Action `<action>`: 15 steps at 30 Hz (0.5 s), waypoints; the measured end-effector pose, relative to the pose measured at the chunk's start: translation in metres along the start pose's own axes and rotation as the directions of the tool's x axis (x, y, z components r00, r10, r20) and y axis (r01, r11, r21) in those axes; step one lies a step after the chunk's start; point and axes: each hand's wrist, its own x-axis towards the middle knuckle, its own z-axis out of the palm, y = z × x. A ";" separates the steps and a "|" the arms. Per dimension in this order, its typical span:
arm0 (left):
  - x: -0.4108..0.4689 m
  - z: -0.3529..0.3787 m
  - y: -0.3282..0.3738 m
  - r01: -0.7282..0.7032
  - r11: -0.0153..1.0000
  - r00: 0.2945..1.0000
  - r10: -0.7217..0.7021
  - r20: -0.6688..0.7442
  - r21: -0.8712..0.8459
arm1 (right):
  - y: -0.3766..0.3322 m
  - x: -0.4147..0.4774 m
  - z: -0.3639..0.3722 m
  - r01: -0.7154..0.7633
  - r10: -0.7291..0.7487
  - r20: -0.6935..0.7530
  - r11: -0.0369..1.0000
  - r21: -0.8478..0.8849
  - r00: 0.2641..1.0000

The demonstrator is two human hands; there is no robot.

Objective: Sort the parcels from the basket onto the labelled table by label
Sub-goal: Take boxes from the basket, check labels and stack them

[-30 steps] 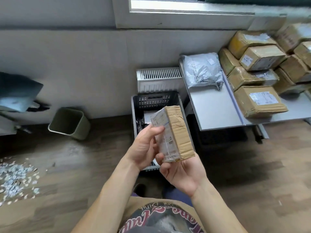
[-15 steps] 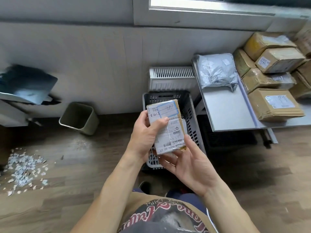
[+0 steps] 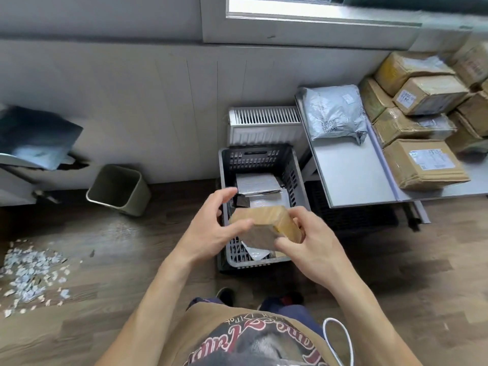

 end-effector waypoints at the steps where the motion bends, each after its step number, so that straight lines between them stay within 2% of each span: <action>1: -0.006 -0.001 0.000 -0.001 0.999 0.999 -0.001 0.050 0.041 | -0.003 0.000 -0.001 0.062 -0.060 0.027 0.994 -0.084 0.998; 4: -0.028 0.001 0.002 -0.011 0.997 0.988 -0.001 0.156 0.079 | -0.020 0.000 -0.005 0.202 -0.177 0.154 0.965 -0.169 0.972; 6: -0.041 0.007 0.004 0.023 0.999 0.986 -0.017 0.167 -0.033 | -0.032 -0.002 -0.007 0.256 -0.230 0.214 0.961 -0.101 0.949; 8: -0.055 0.010 0.012 0.063 0.980 0.994 -0.044 0.099 -0.190 | -0.041 -0.004 -0.006 0.273 -0.278 0.164 0.961 0.054 0.947; 11: -0.068 0.008 0.022 0.087 0.918 0.996 -0.092 0.004 -0.387 | -0.045 -0.007 -0.003 0.228 -0.253 0.042 0.923 0.310 0.967; 15: -0.068 0.000 0.028 0.103 0.793 0.971 -0.210 -0.111 -0.600 | -0.037 -0.022 0.006 0.070 -0.163 0.123 0.835 0.546 0.979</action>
